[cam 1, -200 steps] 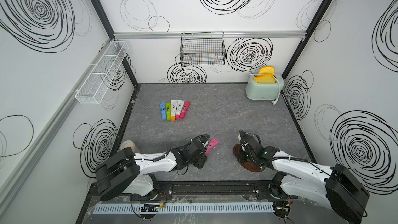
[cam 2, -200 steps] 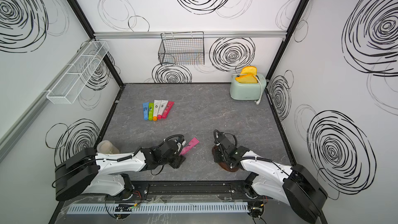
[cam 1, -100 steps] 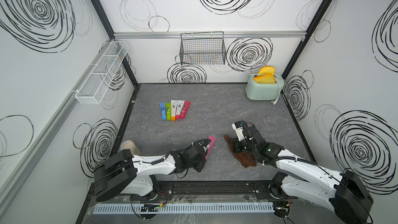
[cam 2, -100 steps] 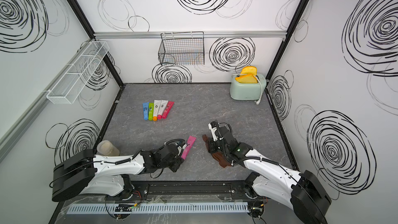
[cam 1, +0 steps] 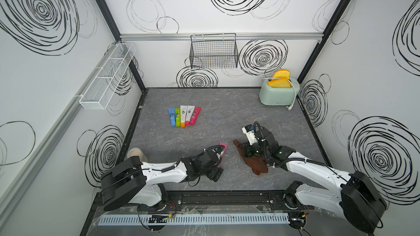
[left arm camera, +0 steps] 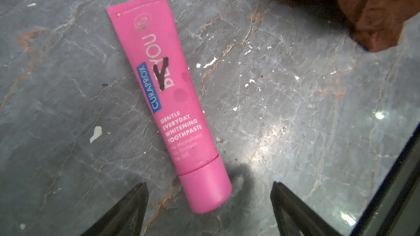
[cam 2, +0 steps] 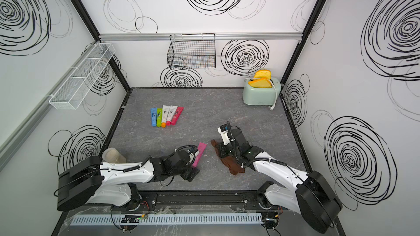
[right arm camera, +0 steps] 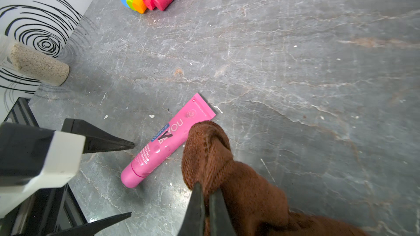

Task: Wipe the surface of the toothpaste tube
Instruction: Pick up the cleaning item at the center of the board, then wipe the dirt from the toothpaste tube.

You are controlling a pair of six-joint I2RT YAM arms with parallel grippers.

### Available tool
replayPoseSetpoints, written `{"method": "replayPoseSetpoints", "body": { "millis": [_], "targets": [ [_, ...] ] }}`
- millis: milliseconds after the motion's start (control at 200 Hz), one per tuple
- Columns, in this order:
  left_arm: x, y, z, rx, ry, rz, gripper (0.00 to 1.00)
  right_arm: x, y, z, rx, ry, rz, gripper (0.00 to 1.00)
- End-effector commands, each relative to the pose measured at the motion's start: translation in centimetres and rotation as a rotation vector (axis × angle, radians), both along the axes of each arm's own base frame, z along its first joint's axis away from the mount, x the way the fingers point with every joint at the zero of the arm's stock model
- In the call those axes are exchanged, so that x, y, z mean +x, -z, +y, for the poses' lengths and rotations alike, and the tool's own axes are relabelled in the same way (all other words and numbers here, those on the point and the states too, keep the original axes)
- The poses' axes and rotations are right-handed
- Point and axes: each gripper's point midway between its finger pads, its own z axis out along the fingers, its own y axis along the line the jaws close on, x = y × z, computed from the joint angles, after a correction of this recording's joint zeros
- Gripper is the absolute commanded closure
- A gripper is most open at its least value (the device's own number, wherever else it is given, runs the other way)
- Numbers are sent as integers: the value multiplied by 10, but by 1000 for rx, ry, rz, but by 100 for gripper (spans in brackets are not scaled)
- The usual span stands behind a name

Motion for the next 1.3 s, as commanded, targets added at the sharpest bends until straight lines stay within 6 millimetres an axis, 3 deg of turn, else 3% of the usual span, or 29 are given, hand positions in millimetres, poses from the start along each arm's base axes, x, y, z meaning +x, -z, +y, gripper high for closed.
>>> {"method": "replayPoseSetpoints", "body": {
  "millis": [0,200,400,750,1116,1296],
  "targets": [
    [8,-13,-12,-60,-28,-19,16,3,-5,-8,31,14,-20,97],
    [19,-4,-9,-7,-42,-35,42,4,-8,-7,57,-8,-21,96],
    [27,-2,-13,0,0,-66,59,2,-14,-2,66,-55,-41,94],
    [28,-9,-27,-2,75,-115,71,-1,-6,12,82,-119,-7,94],
    [27,-7,-32,-21,86,-135,80,-5,50,38,5,-164,147,98],
    [25,-9,-36,-38,97,-134,83,-12,56,51,14,-191,161,99]
  ]
}}
